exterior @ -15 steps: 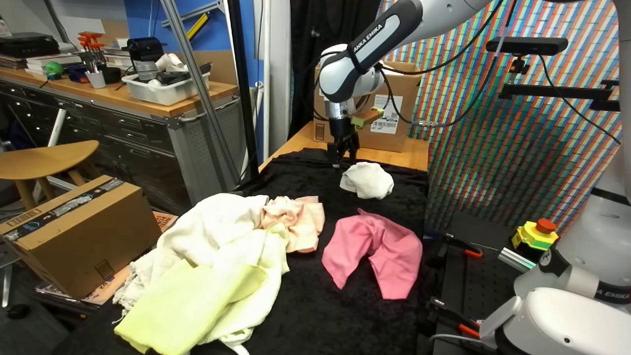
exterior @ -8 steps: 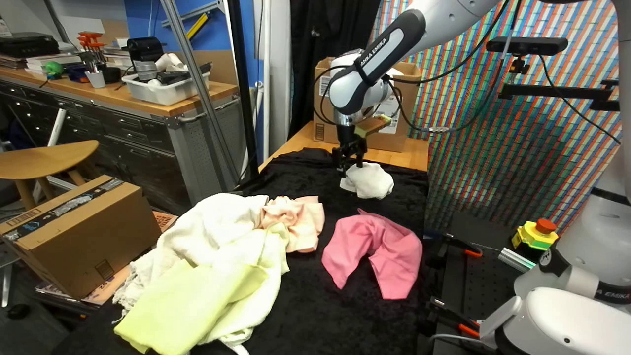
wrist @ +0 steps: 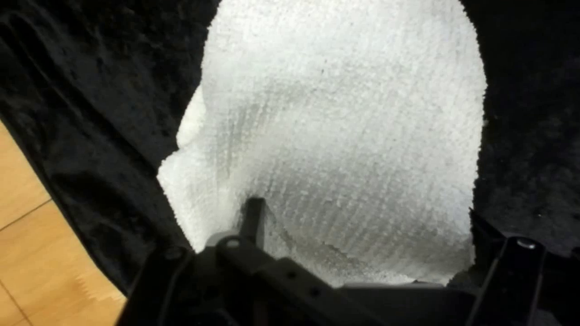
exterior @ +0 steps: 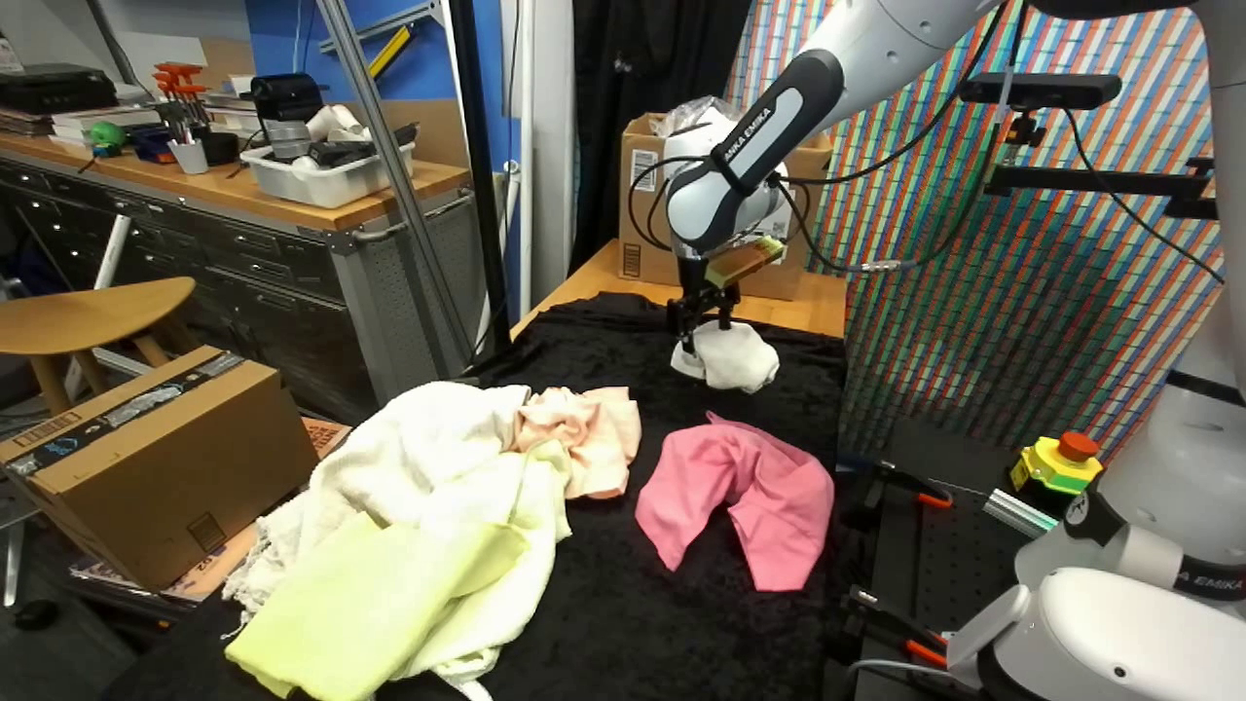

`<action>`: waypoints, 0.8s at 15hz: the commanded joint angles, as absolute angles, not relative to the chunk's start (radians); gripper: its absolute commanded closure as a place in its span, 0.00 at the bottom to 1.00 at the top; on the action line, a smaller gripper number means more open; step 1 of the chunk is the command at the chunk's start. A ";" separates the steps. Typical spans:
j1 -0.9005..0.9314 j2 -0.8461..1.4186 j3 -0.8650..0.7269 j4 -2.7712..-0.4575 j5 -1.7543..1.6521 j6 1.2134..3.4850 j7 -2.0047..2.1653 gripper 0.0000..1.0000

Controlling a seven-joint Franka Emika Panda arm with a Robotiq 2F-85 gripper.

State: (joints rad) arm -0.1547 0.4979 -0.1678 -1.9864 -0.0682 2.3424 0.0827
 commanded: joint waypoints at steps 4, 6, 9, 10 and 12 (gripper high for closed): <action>-0.124 0.493 -0.198 -2.005 -0.121 2.375 0.163 0.00; -0.123 0.501 -0.199 -1.999 -0.125 2.377 0.171 0.00; -0.125 0.516 -0.203 -1.990 -0.127 2.385 0.182 0.00; -0.125 0.523 -0.206 -1.987 -0.127 2.387 0.187 0.00; -0.127 0.530 -0.209 -1.986 -0.124 2.391 0.188 0.00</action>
State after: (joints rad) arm -0.1418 0.5172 -0.1868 -1.9887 -0.1025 2.3647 0.1599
